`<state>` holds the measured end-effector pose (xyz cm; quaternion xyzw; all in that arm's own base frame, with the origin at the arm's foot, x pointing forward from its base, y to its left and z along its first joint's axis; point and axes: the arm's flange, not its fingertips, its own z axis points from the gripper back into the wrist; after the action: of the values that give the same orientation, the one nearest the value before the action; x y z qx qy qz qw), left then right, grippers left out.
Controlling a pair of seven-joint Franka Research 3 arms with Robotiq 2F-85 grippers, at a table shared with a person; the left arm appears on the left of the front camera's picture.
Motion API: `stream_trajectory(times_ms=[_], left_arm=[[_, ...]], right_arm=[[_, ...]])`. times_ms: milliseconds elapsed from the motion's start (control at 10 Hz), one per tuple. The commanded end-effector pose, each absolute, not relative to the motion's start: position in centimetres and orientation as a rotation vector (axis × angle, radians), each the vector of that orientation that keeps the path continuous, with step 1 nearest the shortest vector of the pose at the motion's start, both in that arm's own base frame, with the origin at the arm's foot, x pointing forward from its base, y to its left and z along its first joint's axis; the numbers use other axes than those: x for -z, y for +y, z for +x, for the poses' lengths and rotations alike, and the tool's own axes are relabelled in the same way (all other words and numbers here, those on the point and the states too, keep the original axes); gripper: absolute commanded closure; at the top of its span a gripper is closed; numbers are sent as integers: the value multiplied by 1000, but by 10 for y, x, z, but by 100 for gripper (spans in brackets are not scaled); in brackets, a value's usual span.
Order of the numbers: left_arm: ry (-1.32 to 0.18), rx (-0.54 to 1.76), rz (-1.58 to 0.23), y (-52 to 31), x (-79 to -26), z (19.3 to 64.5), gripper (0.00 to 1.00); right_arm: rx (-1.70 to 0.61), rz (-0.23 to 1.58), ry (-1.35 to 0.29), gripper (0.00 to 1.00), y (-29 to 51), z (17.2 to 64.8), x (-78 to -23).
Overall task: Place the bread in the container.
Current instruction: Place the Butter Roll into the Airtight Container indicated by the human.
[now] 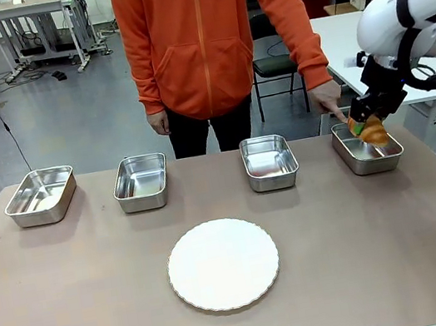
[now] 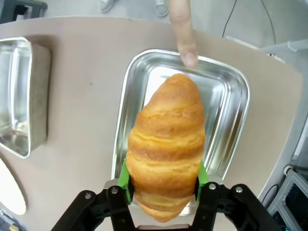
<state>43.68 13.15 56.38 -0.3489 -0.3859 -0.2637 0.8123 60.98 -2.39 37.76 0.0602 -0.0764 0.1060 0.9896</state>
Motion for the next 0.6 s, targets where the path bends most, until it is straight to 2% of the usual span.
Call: stream_trajectory(times_ms=[0, 200, 300, 500], left_arm=[[-839, 562, -752, 131, -565, 436, 0], [-839, 562, -752, 131, -565, 436, 0], [-839, 562, -752, 131, -565, 436, 0], [-839, 562, -752, 131, -565, 436, 0]], right_arm=[[-260, 128, -202, 42, -28, 612, -364], [-269, 112, -227, 42, -30, 613, -360], [-274, 98, -240, 0, -32, 614, -360], [-284, 94, -237, 0, -31, 613, -359]])
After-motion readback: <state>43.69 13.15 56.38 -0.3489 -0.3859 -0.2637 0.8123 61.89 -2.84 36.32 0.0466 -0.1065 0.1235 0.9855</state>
